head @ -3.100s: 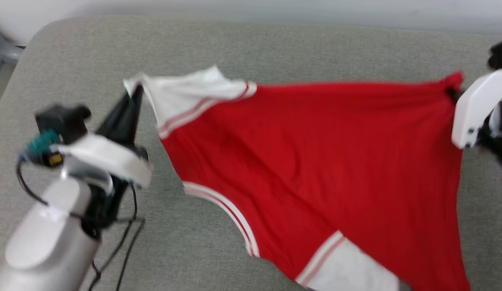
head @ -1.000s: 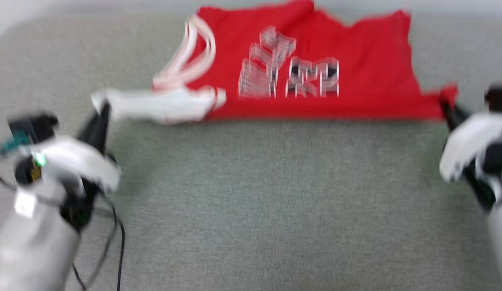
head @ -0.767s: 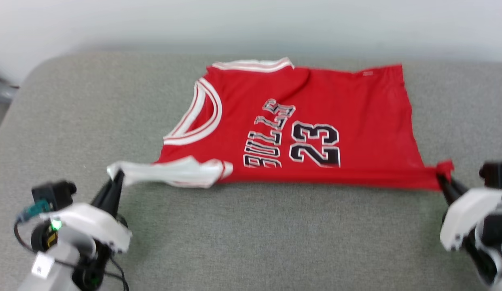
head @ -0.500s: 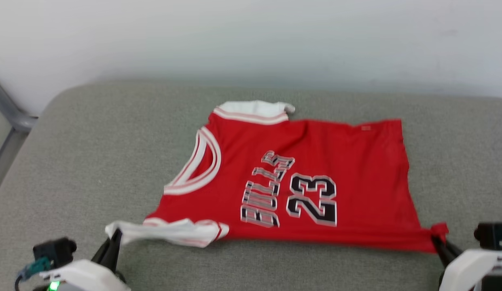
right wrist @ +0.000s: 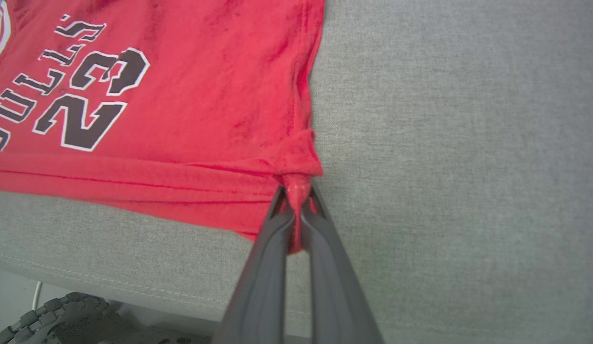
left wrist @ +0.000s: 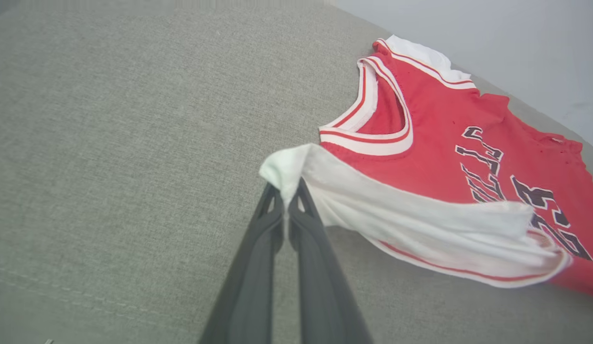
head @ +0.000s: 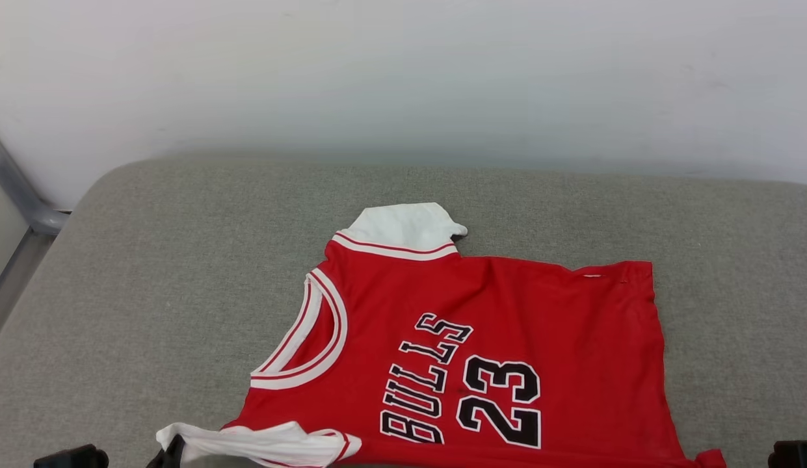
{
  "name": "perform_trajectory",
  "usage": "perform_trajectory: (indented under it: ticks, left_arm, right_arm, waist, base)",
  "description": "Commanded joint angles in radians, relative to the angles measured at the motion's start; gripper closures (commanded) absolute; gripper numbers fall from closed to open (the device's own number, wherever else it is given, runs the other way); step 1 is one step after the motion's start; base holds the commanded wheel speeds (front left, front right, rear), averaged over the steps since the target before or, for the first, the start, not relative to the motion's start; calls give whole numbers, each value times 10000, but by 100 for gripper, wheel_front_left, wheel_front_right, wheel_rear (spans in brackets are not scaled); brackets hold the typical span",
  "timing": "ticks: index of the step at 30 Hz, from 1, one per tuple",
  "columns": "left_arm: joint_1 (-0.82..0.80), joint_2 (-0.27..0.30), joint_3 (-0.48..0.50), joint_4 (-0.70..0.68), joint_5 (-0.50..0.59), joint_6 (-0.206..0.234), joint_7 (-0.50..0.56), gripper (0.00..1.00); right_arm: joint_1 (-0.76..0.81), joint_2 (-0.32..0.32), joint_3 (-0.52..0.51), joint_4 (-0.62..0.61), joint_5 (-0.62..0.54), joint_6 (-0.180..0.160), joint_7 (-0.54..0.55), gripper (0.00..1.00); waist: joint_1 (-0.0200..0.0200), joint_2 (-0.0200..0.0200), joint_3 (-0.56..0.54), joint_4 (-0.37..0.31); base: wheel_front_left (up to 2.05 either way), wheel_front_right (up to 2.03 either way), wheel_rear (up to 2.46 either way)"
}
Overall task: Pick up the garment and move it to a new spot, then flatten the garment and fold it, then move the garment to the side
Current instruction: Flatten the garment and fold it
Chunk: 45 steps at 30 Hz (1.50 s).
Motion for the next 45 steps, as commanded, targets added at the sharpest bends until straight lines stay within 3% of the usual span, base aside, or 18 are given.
perform_trajectory:
  ticks: [1,6,11,23,24,26,27,28,29,30,31,32,33,37,45]
  left_arm:
    - [-108,238,160,-94,103,149,21,100]
    - [-1038,239,-210,-323,419,-163,373,100]
    - [-2151,-163,-477,287,617,-610,428,100]
    - [-4142,-1143,-1051,2477,812,-1806,410,100]
    - [-4244,-1236,-1105,2651,776,-1904,447,100]
    - [-4440,-1366,-1223,3014,792,-2077,554,100]
    - [-4513,-1420,-1259,3198,755,-2150,612,100]
    - [-4589,-1458,-1296,3333,731,-2206,630,97]
    - [-4674,-1493,-1308,3462,732,-2252,615,74]
    - [-4734,-1541,-1325,3599,719,-2322,613,61]
    - [-4779,-1599,-1360,3716,712,-2364,637,51]
    - [-4837,-1636,-1360,3825,731,-2382,576,5]
    - [-4909,-1655,-1348,3923,756,-2396,524,0]
    - [-5029,-1623,-1276,4165,826,-2362,345,0]
    - [-5136,-1020,-1187,3840,856,-2256,748,0]
  right_arm:
    - [108,-68,-201,-152,-57,-137,130,100]
    - [-512,1,-145,-339,-246,-98,649,100]
    - [-1407,-88,212,65,-469,-89,864,100]
    - [-3521,-352,1150,1862,-515,-86,21,99]
    - [-3600,-353,1227,2073,-506,-86,-73,93]
    - [-3816,-327,1333,2442,-418,-86,-276,64]
    - [-3876,-287,1393,2646,-358,-86,-372,55]
    - [-3921,-310,1442,2815,-347,-85,-492,44]
    - [-3973,-326,1491,2967,-298,-85,-624,10]
    - [-4007,-330,1542,3099,-255,-85,-775,0]
    - [-4056,-364,1572,3116,-251,-85,-1117,0]
    - [-4102,-305,1481,3125,-174,-86,-1468,0]
    - [-4104,-290,1455,3095,-142,-85,-1882,0]
    - [-3883,-135,1318,2891,-217,-83,-3468,0]
    - [-3513,218,1020,2342,-508,-83,-4950,0]
  waist:
    - [2,-1,49,-48]
    - [2,-1,411,-148]
    - [2,-1,941,-328]
    - [2,-1,2052,-433]
    - [2,-1,2096,-444]
    - [2,-1,2164,-463]
    - [2,-1,2190,-476]
    - [2,-1,2206,-481]
    - [2,-1,2216,-481]
    - [2,-1,2214,-477]
    - [2,-1,2190,-464]
    - [2,-1,2165,-448]
    - [2,-1,2118,-425]
    - [2,-1,1821,-401]
    - [2,-1,1297,-466]
  base:
    - [0,0,0]
    - [0,0,0]
    - [0,0,0]
    - [0,0,0]
    - [0,0,0]
    - [0,0,0]
    - [0,0,0]
    - [0,0,0]
    - [0,0,0]
    - [0,0,0]
    - [0,0,0]
    - [0,0,0]
    - [0,0,0]
    - [0,0,0]
    - [0,0,0]
